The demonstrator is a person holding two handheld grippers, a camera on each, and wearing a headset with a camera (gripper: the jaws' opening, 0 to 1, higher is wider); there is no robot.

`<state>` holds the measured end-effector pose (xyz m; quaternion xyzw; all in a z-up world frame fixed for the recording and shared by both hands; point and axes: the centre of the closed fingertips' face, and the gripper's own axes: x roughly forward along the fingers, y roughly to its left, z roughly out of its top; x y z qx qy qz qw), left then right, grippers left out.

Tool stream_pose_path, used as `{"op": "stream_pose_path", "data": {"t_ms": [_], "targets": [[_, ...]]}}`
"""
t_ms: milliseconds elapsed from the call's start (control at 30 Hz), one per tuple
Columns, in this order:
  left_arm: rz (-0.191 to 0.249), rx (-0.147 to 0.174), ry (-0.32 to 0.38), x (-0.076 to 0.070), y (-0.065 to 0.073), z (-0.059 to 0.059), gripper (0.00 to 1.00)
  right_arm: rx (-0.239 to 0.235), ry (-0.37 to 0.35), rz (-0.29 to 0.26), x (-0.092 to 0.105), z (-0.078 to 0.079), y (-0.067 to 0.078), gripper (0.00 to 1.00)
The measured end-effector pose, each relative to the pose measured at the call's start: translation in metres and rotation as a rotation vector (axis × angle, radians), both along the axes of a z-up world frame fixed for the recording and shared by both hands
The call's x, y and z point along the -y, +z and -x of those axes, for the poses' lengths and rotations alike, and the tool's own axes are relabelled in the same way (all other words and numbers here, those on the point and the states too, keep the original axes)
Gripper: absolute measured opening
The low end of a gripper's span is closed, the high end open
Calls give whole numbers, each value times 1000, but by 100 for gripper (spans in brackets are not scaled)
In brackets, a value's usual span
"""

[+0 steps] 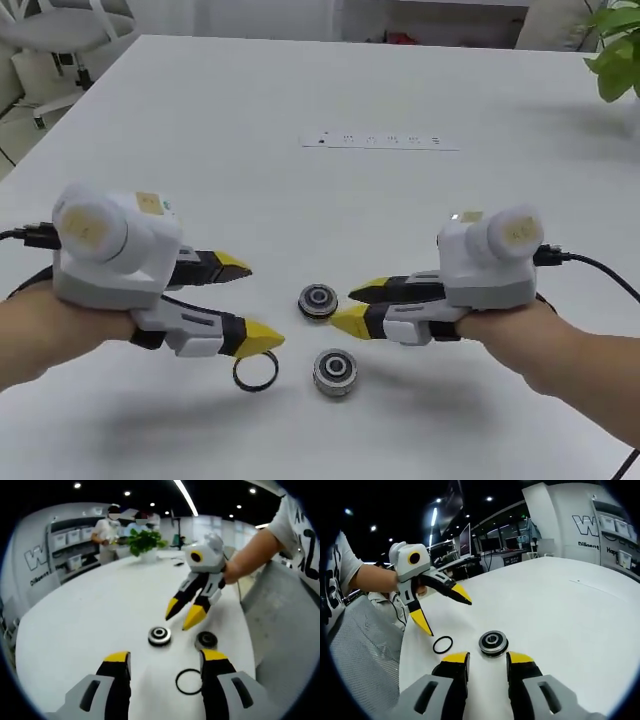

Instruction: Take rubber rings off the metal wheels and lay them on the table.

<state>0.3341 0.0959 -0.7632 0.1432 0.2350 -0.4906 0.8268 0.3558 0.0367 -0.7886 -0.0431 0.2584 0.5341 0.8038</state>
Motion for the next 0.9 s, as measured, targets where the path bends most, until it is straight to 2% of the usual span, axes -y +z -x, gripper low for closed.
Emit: {"op": "stream_pose_path", "data": {"t_ms": [400, 900], "targets": [[-1, -19, -2, 14, -10, -12, 51, 26, -2, 31, 0, -8, -9, 28], [18, -41, 7, 30, -15, -24, 41, 51, 14, 37, -9, -8, -12, 32]]}}
